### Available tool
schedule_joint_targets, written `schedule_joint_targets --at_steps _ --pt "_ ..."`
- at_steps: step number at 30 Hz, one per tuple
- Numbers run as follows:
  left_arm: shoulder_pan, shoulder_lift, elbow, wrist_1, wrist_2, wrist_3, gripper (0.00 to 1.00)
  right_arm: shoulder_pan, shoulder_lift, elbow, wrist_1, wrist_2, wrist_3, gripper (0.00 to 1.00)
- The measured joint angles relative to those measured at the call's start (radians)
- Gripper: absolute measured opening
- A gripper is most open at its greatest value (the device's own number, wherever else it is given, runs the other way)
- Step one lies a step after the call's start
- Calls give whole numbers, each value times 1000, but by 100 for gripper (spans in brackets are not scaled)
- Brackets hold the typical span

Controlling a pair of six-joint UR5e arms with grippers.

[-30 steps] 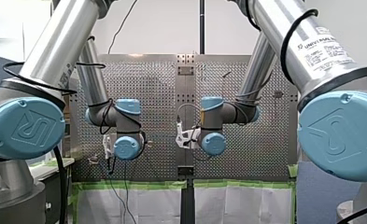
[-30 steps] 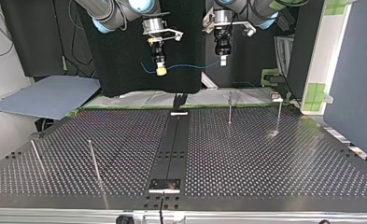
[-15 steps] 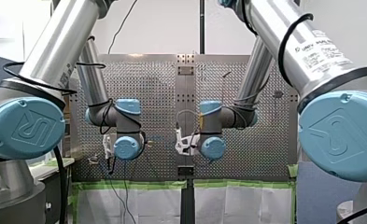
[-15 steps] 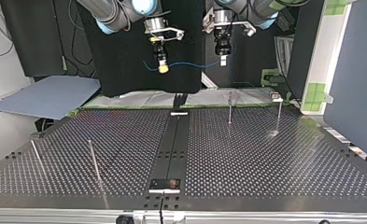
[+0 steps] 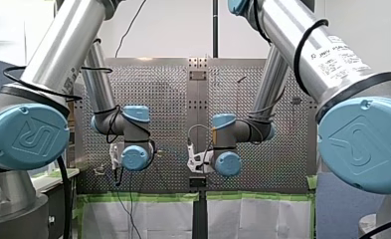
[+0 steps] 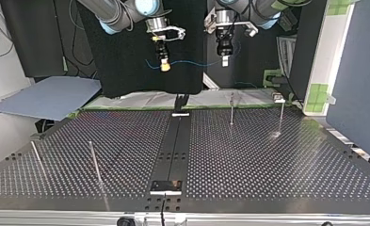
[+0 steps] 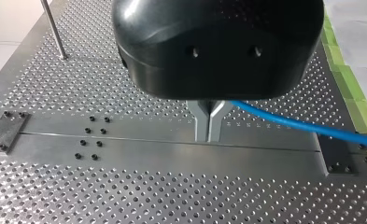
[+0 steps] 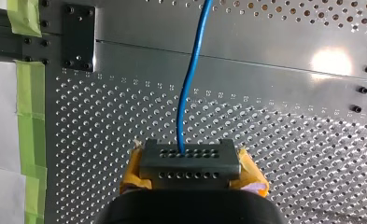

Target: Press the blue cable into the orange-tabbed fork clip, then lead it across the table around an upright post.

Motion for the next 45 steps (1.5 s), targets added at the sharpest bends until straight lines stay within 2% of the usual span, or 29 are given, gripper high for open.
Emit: schedule_joint_targets --at_steps 13,27,30,33,36,40,45 --pt "10 -10 -90 27 4 -5 0 0 0 0 0 0 0 0" --pt "10 -8 -97 29 5 -8 0 1 0 -1 1 1 -1 0" --pt "15 6 -97 41 5 -23 0 15 -15 -14 15 4 -5 0" --pt "24 30 -94 32 9 -44 0 36 -41 -31 42 8 5 0" --pt "32 58 -93 9 26 -67 0 43 -70 -37 70 4 16 0" --pt "39 103 -93 -34 42 -71 0 40 -108 -39 106 -21 34 0" --pt "47 146 -76 -77 44 -72 0 31 -156 -53 125 -55 56 0"
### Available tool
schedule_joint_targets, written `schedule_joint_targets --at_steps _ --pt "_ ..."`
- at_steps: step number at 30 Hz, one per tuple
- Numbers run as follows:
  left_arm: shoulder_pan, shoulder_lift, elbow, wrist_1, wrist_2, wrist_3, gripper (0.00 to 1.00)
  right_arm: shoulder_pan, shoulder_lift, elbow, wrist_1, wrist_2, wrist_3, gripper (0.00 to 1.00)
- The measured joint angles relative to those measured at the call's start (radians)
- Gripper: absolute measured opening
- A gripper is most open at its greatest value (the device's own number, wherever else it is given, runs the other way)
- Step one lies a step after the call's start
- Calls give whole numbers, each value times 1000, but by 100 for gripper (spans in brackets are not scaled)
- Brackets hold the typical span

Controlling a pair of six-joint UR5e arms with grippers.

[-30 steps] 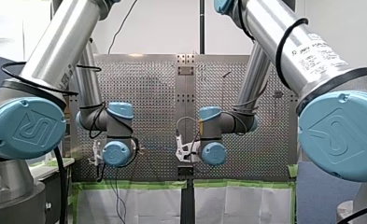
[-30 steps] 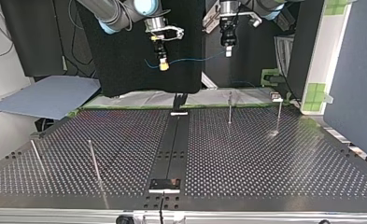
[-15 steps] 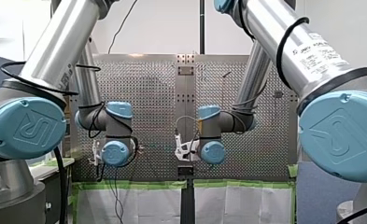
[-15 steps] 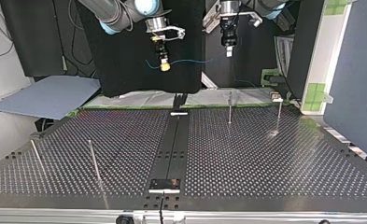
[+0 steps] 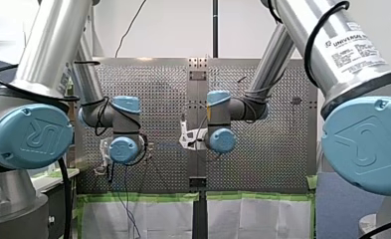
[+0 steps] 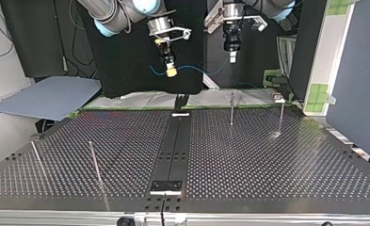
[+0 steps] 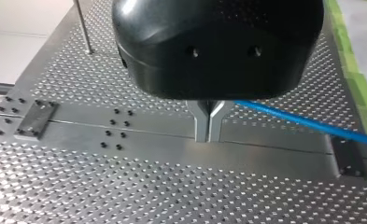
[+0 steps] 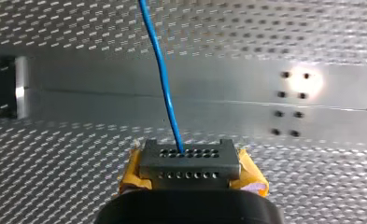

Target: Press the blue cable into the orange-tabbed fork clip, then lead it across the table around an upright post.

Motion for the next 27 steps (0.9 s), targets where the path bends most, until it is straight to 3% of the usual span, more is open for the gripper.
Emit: schedule_joint_targets --at_steps 7,15,20,27 --pt "8 65 24 -51 4 -17 0 -11 -72 -53 59 -9 5 0" --pt "32 139 42 -88 3 -21 0 -40 -132 -61 76 -10 9 0" --pt "65 155 44 -90 21 -19 0 -54 -107 -66 69 -9 10 0" --pt "128 101 45 -40 81 -1 0 -62 -49 -72 56 -9 13 0"
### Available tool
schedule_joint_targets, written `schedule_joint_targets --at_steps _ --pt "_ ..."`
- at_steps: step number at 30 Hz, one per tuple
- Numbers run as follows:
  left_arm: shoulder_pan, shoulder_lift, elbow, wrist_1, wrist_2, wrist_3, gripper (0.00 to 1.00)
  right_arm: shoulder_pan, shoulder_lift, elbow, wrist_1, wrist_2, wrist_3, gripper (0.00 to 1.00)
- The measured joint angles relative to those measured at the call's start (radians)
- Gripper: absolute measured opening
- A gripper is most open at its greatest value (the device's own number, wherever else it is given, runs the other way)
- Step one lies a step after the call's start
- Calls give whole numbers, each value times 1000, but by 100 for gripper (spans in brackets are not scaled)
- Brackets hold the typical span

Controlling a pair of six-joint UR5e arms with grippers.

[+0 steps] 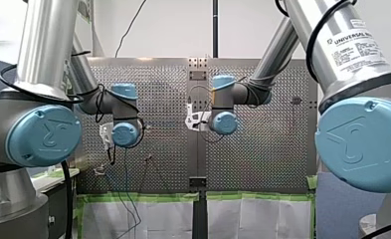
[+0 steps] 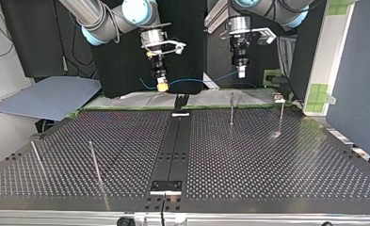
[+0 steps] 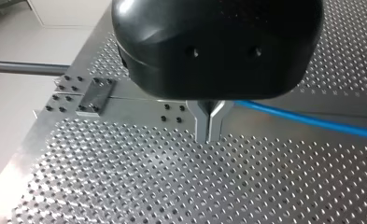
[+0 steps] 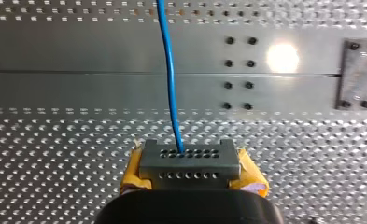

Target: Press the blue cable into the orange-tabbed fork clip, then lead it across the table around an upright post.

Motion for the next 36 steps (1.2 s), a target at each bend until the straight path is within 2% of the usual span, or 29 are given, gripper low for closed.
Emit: schedule_joint_targets --at_steps 7,13,18,22,30,36 --pt "68 -68 5 64 68 7 0 -8 60 -46 -26 -38 9 0" --pt "131 -131 17 80 126 23 0 -8 116 -101 -25 -62 10 0" --pt "179 -179 40 81 135 26 0 -4 168 -145 -21 -77 11 0" --pt "215 -221 55 79 135 26 0 -2 204 -158 -19 -85 11 0" --pt "239 -300 84 80 153 28 0 -8 285 -177 -21 -100 16 0" --pt "246 -353 114 79 183 26 0 -9 342 -203 -21 -104 19 0"
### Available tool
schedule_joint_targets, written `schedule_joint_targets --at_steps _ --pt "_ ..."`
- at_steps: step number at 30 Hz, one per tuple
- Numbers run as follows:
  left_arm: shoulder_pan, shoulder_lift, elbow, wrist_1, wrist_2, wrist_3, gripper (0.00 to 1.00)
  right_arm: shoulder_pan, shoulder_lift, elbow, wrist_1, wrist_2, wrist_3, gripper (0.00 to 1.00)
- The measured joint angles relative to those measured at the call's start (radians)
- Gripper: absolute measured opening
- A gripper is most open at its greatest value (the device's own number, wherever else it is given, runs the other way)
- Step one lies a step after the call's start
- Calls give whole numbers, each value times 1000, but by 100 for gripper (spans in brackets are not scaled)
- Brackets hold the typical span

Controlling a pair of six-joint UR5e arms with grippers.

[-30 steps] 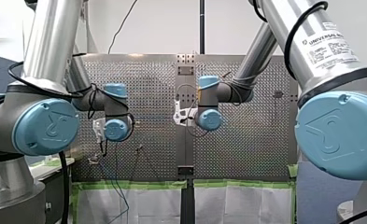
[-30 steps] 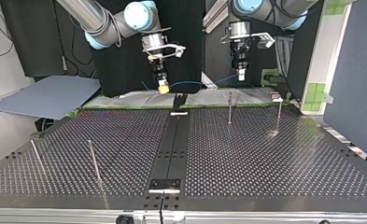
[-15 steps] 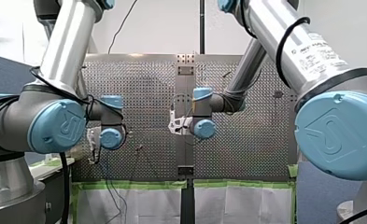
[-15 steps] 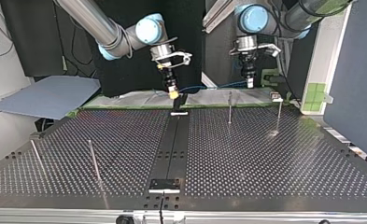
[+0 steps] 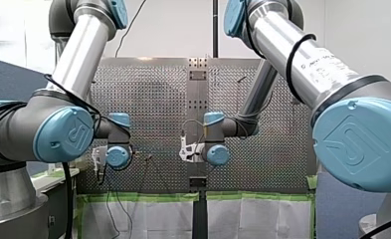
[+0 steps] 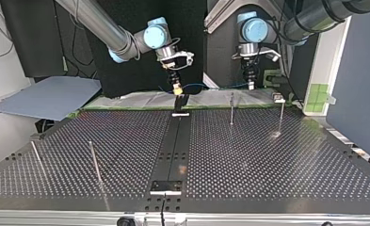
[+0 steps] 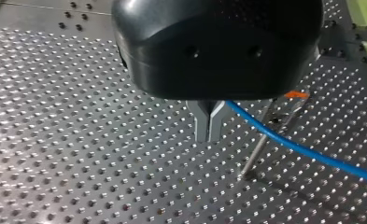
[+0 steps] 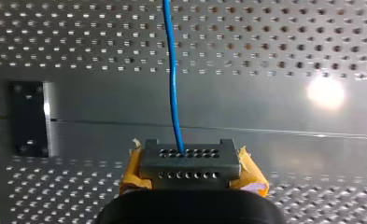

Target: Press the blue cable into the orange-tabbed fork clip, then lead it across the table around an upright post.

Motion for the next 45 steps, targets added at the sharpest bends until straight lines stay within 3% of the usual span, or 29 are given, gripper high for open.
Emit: schedule_joint_targets --at_steps 16,25,45 --pt "18 -144 70 -3 32 -19 0 -19 43 -33 -6 -8 10 0" --pt "23 -194 123 -30 47 -27 0 -32 81 -44 -15 -12 10 0" --pt "44 -210 188 -57 53 -45 0 -51 107 -67 -14 -18 9 0"
